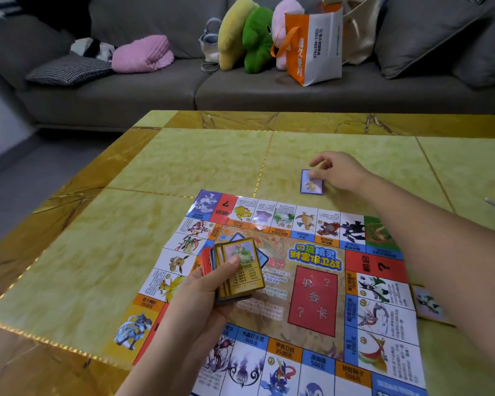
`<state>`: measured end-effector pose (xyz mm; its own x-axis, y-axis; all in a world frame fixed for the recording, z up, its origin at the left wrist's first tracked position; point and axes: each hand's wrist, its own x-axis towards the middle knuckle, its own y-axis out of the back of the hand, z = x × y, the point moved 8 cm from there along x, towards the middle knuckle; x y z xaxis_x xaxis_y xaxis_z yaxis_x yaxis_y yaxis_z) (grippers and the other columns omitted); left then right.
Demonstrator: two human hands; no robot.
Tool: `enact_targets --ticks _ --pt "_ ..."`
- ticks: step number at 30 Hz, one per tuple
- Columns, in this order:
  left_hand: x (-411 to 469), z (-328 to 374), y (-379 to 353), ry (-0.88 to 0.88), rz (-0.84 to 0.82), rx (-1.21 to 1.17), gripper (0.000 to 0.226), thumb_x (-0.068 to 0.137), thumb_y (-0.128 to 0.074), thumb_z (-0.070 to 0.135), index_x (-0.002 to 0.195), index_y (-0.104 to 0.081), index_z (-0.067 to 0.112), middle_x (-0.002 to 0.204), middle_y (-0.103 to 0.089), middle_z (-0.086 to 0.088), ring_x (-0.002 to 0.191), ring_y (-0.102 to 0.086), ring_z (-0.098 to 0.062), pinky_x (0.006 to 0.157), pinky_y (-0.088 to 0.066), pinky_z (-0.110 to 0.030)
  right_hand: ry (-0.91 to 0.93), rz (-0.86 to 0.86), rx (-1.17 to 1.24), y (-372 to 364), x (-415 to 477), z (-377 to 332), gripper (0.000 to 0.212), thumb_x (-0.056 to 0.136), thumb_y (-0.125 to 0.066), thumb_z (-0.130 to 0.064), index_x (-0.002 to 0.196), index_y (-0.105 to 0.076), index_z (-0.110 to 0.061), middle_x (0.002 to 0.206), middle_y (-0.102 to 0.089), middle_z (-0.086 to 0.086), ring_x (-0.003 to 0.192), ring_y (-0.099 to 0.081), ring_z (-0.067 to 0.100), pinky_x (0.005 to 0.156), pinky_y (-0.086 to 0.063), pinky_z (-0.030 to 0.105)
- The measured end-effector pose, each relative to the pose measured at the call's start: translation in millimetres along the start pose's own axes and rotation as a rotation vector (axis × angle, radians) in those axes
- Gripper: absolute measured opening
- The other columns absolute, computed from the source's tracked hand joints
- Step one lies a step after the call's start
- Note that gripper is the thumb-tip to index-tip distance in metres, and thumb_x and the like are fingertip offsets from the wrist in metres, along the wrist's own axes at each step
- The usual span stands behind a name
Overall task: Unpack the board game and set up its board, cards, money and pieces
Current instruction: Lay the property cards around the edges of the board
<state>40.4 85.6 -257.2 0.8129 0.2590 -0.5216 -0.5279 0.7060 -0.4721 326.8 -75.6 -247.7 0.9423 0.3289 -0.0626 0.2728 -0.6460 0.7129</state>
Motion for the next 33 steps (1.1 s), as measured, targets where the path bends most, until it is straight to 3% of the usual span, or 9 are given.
enact_targets --ticks 5,18,22,33 --pt "-1.4 0.8 0.4 0.015 -0.01 0.016 0.035 0.067 -0.063 0.006 0.101 -0.06 -0.005 0.075 -0.072 -0.017 0.057 -0.07 -0.023 0.044 -0.054 -0.026 -0.042 -0.072 -0.006 3.6 2.0 13.8 0.038 0.083 -0.072 -0.026 0.118 -0.064 -0.019 0.121 -0.058 0.007 0.101 -0.048 0.016 0.081 -0.037 0.027" --pt "-5.9 -2.6 -4.0 0.023 -0.016 0.016 0.04 0.068 -0.063 0.005 0.106 -0.058 -0.006 0.077 -0.072 -0.02 0.058 -0.07 -0.026 0.042 -0.053 -0.028 -0.021 -0.04 0.025 -3.4 -24.7 24.5 0.036 0.077 -0.077 -0.026 0.11 -0.066 -0.022 0.112 -0.057 0.0 0.098 -0.05 0.014 0.077 -0.036 0.027" --pt "-3.7 -8.6 -1.4 0.042 -0.014 0.026 0.05 0.067 -0.065 0.005 0.115 -0.057 -0.007 0.085 -0.072 -0.022 0.062 -0.071 -0.026 0.046 -0.056 -0.028 -0.004 -0.031 0.043 -4.8 -26.9 25.8 0.036 0.074 -0.079 -0.026 0.107 -0.067 -0.021 0.111 -0.059 0.001 0.095 -0.051 0.014 0.067 -0.037 0.023" --pt "-1.0 -11.4 -2.0 0.06 -0.025 0.014 0.045 0.066 -0.065 0.004 0.11 -0.059 -0.004 0.088 -0.072 -0.022 0.065 -0.071 -0.027 0.052 -0.059 -0.033 0.016 -0.005 0.029 -5.8 -26.0 27.0 0.036 0.071 -0.081 -0.031 0.103 -0.067 -0.025 0.112 -0.057 0.002 0.097 -0.051 0.013 0.07 -0.037 0.024"
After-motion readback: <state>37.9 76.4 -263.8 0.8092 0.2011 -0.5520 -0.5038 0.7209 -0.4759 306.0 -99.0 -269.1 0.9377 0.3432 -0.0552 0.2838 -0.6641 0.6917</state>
